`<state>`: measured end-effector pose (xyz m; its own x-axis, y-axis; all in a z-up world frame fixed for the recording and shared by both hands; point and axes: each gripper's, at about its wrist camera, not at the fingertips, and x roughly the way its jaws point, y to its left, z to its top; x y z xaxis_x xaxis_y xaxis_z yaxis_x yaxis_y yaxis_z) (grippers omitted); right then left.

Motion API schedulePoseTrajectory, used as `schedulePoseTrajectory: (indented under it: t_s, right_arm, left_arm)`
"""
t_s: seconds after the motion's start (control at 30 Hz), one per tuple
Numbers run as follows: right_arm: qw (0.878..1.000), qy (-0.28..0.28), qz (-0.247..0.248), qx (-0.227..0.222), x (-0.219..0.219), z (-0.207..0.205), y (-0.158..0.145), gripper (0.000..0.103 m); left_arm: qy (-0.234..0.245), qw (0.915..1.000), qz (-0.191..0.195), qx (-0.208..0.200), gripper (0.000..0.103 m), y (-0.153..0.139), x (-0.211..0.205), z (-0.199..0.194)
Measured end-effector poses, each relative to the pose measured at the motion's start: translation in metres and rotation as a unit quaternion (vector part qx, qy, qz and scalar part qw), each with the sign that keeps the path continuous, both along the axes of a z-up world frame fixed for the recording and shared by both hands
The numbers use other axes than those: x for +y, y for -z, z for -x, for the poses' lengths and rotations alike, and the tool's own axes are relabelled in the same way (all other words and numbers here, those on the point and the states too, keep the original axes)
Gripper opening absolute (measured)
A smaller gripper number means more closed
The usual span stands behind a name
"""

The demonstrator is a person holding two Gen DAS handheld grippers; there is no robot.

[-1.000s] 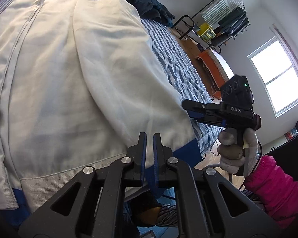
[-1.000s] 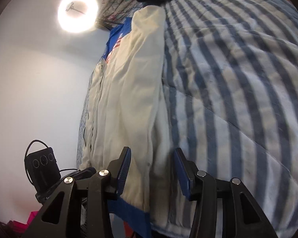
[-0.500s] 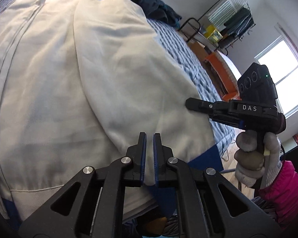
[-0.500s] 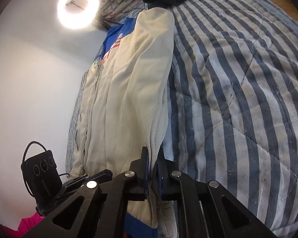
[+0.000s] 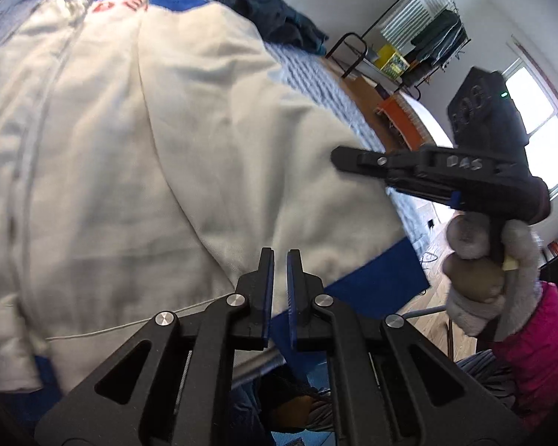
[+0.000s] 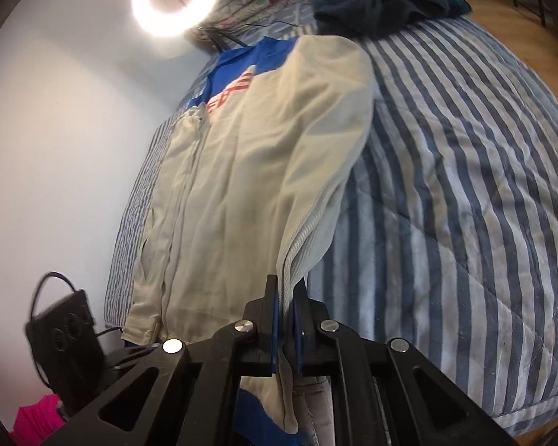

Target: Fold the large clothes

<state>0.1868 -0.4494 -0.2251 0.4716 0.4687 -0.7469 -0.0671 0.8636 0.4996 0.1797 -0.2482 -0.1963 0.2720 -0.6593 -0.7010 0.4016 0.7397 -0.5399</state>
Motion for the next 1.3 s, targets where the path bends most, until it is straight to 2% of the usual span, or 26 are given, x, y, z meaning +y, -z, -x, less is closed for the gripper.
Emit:
schedulePoseTrajectory:
  t_s: [0.23,0.43,0.7,0.87,0.97,1.03,1.07,1.1,1.17,1.3]
  right_arm:
    - [0.998,-0.048,0.020,-0.019,0.049,-0.009,-0.022,0.004]
    - [0.994,-0.095,0.054,-0.019,0.098,-0.022,-0.023,0.004]
    - [0.981,-0.161,0.109,0.007,0.171,-0.042,0.006,0.004]
    - [0.970,-0.189,0.149,0.039,0.205,-0.053,0.041,0.004]
    - [0.961,-0.203,0.186,0.035,0.218,-0.053,0.056,0.005]
    - [0.961,-0.206,0.181,0.036,0.216,-0.053,0.054,0.007]
    - [0.964,-0.207,0.164,0.040,0.212,-0.053,0.053,0.015]
    - [0.967,-0.206,0.146,0.043,0.208,-0.053,0.053,0.028]
    - [0.972,-0.212,0.092,0.050,0.200,-0.050,0.050,0.043]
    - [0.973,-0.219,0.054,0.040,0.190,-0.040,0.036,0.043]
  left_arm:
    - [-0.051,0.9978,0.028,-0.031,0.003,-0.054,0.088,0.008]
    - [-0.124,0.9906,0.039,-0.041,0.003,-0.076,0.158,-0.001]
    - [-0.192,0.9792,0.054,-0.034,0.003,-0.071,0.227,-0.012]
    - [-0.208,0.9766,0.050,-0.020,0.003,-0.058,0.243,-0.014]
    - [-0.204,0.9779,0.045,-0.012,0.003,-0.050,0.241,-0.014]
    - [-0.197,0.9795,0.042,-0.010,0.003,-0.047,0.237,-0.014]
    - [-0.193,0.9803,0.040,-0.008,0.003,-0.046,0.234,-0.014]
    - [-0.191,0.9808,0.038,-0.010,0.003,-0.046,0.232,-0.014]
    - [-0.182,0.9826,0.035,-0.008,0.003,-0.043,0.223,-0.015]
    - [-0.163,0.9863,0.027,-0.006,0.003,-0.041,0.205,-0.016]
